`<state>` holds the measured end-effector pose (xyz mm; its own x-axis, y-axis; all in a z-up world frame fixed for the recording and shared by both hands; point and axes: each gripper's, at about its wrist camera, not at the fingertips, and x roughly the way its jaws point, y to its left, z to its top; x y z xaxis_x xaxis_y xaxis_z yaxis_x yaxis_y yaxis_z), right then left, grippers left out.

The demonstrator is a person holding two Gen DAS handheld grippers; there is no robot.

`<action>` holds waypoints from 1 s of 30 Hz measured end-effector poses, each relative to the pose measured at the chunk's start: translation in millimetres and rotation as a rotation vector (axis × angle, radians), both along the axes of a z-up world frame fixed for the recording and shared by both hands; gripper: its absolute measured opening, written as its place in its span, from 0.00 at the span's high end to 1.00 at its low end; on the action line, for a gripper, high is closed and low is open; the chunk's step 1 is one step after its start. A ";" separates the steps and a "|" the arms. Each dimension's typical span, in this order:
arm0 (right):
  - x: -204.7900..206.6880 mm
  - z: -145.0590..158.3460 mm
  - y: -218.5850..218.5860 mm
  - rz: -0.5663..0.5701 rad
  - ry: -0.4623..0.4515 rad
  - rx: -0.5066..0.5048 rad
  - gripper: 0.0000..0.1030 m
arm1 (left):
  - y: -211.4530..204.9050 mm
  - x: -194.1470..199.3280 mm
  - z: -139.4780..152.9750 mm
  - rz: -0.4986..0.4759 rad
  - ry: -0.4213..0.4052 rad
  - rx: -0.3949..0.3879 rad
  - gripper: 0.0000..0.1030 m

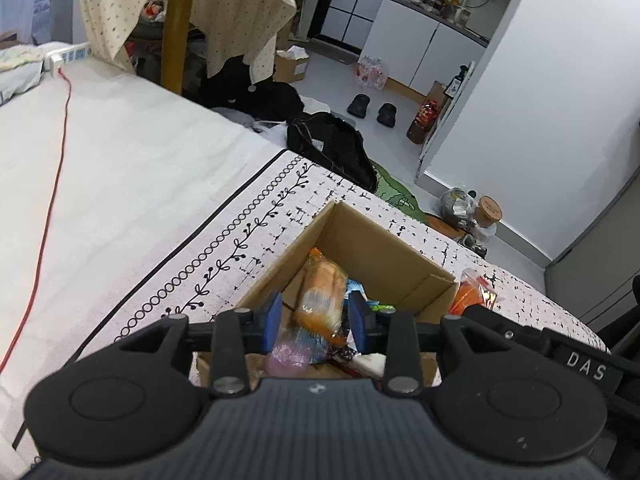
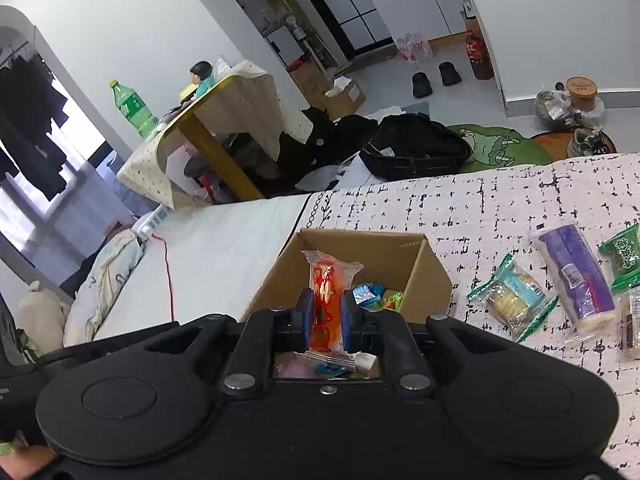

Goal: Organize snacks
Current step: 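Carry both packets over the box and open both tools to release them, then move both tools back over the remaining snacks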

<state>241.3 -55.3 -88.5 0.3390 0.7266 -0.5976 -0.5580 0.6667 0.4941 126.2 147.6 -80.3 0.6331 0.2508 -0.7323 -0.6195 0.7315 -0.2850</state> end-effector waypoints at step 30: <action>-9.8 20.3 -33.2 -0.011 -0.127 -0.072 0.02 | -37.3 -16.2 16.4 0.026 0.014 0.089 0.00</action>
